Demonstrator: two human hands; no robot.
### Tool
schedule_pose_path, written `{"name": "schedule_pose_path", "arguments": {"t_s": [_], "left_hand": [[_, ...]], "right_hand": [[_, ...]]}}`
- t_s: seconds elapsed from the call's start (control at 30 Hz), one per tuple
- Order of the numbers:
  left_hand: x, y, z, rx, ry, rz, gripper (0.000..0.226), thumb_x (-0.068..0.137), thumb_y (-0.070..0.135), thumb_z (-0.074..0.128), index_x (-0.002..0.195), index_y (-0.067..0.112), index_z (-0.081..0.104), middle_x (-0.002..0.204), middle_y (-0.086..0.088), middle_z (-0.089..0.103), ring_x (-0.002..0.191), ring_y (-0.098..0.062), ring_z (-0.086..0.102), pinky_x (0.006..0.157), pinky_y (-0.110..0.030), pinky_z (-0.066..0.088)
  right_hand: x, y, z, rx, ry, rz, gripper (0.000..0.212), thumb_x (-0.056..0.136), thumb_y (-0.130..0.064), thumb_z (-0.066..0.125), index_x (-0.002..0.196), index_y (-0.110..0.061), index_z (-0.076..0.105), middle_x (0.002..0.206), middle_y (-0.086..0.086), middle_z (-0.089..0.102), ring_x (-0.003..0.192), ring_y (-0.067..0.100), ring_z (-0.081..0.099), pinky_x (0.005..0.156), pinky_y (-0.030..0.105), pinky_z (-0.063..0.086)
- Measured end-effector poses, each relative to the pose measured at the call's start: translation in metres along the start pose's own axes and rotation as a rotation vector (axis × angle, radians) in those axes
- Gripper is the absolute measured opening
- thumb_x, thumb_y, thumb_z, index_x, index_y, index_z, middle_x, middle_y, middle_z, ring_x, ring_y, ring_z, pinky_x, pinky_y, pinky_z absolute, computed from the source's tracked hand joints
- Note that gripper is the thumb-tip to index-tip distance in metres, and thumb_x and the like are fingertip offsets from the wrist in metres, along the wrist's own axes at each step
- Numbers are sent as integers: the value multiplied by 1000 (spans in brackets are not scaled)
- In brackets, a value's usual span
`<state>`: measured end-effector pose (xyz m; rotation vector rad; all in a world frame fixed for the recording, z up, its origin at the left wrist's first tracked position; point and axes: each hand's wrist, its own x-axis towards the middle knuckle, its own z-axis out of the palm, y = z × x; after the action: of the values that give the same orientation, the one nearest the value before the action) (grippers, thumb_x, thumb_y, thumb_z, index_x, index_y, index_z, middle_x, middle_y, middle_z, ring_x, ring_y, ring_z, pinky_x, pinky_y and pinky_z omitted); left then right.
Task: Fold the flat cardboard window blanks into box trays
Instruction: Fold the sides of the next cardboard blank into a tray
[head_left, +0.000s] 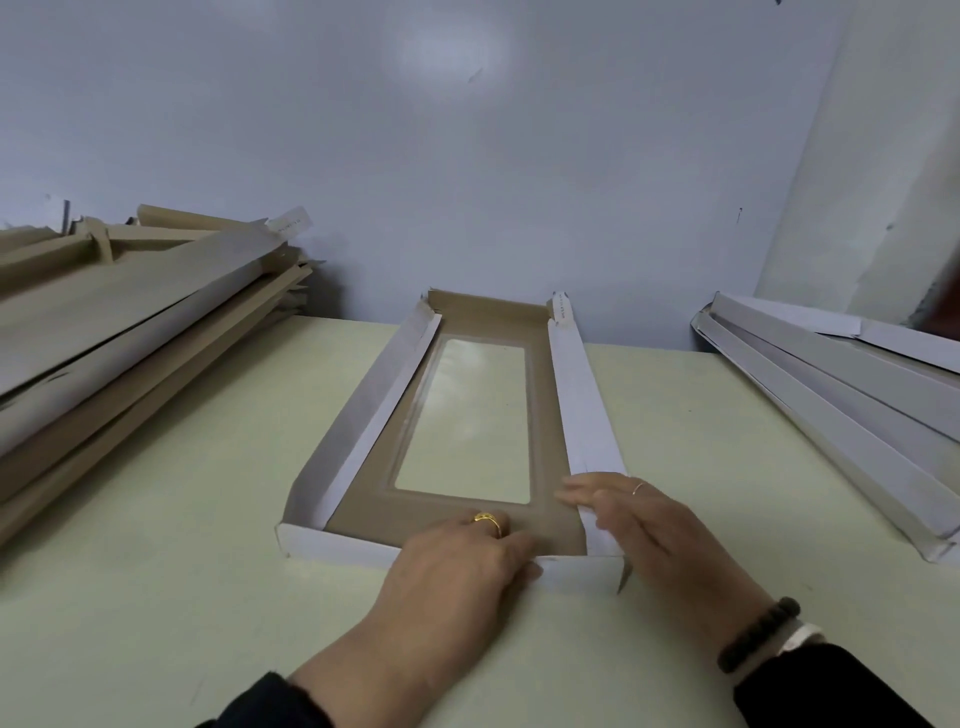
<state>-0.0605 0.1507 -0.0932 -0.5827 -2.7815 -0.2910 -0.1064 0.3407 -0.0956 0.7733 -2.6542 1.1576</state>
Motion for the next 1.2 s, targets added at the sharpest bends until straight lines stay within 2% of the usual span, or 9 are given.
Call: {"name": "schedule_pose_path", "arguments": {"t_s": [0.1, 0.23, 0.33, 0.47, 0.8, 0.87, 1.0, 1.1, 1.2], "left_hand": [[0, -1, 2, 36, -27, -14, 29, 100, 39, 28, 110, 24, 51, 100, 4, 49, 98, -20, 49, 65, -29, 28], [1, 0, -4, 19, 52, 19, 20, 86, 35, 49, 81, 24, 64, 72, 5, 55, 69, -17, 59, 50, -22, 28], [-1, 0, -1, -15, 18, -6, 28, 95, 37, 36, 99, 23, 60, 86, 3, 54, 85, -19, 54, 58, -24, 29], [1, 2, -6, 43, 60, -3, 19, 90, 35, 48, 83, 25, 63, 72, 8, 53, 70, -13, 57, 50, -22, 26], [-1, 1, 1, 73, -36, -16, 30, 99, 39, 28, 114, 25, 50, 99, 3, 48, 100, -20, 46, 66, -28, 26], [-1, 1, -2, 53, -21, -7, 25, 98, 37, 33, 103, 24, 54, 94, 3, 51, 93, -19, 49, 63, -27, 26], [1, 3, -7, 84, 23, 16, 19, 92, 33, 47, 78, 22, 55, 76, 4, 53, 74, -17, 54, 54, -25, 29], [-1, -3, 0, 9, -34, -31, 21, 98, 41, 32, 87, 25, 40, 91, 2, 45, 94, -20, 47, 65, -29, 26], [-3, -10, 1, 2, -49, 22, 25, 97, 46, 32, 82, 26, 32, 84, 5, 33, 92, -19, 46, 64, -27, 24]], "right_hand": [[8, 4, -3, 47, -71, 138, 32, 98, -22, 35, 100, -38, 63, 117, -26, 54, 105, -11, 47, 79, 5, 39], [15, 7, -6, -158, -179, 121, 32, 99, -26, 36, 115, -28, 63, 122, -27, 48, 115, -7, 43, 97, 11, 32], [16, 5, -6, -165, -191, 120, 30, 98, -28, 37, 109, -27, 65, 110, -28, 56, 104, -11, 48, 86, 2, 33], [16, 4, -8, -232, -218, 86, 30, 99, -26, 34, 91, -16, 62, 92, -6, 59, 85, 8, 52, 81, 23, 42], [8, -6, -6, -318, -158, -126, 44, 89, -50, 42, 58, -21, 28, 66, -4, 35, 60, 12, 35, 61, 31, 36], [4, -9, -7, -326, -168, -149, 49, 78, -59, 49, 57, -19, 30, 62, -6, 35, 59, 11, 33, 58, 29, 35], [0, -15, -3, -344, -109, -180, 43, 77, -42, 69, 60, -17, 37, 60, -8, 37, 57, 11, 34, 56, 29, 34], [-3, -17, 0, -334, -117, -201, 27, 78, -44, 54, 65, -21, 46, 61, -12, 44, 60, 10, 41, 57, 24, 34], [-3, -16, 2, -417, -165, -209, 41, 83, -50, 37, 77, -16, 59, 74, -2, 58, 71, 17, 52, 68, 32, 43]]}}
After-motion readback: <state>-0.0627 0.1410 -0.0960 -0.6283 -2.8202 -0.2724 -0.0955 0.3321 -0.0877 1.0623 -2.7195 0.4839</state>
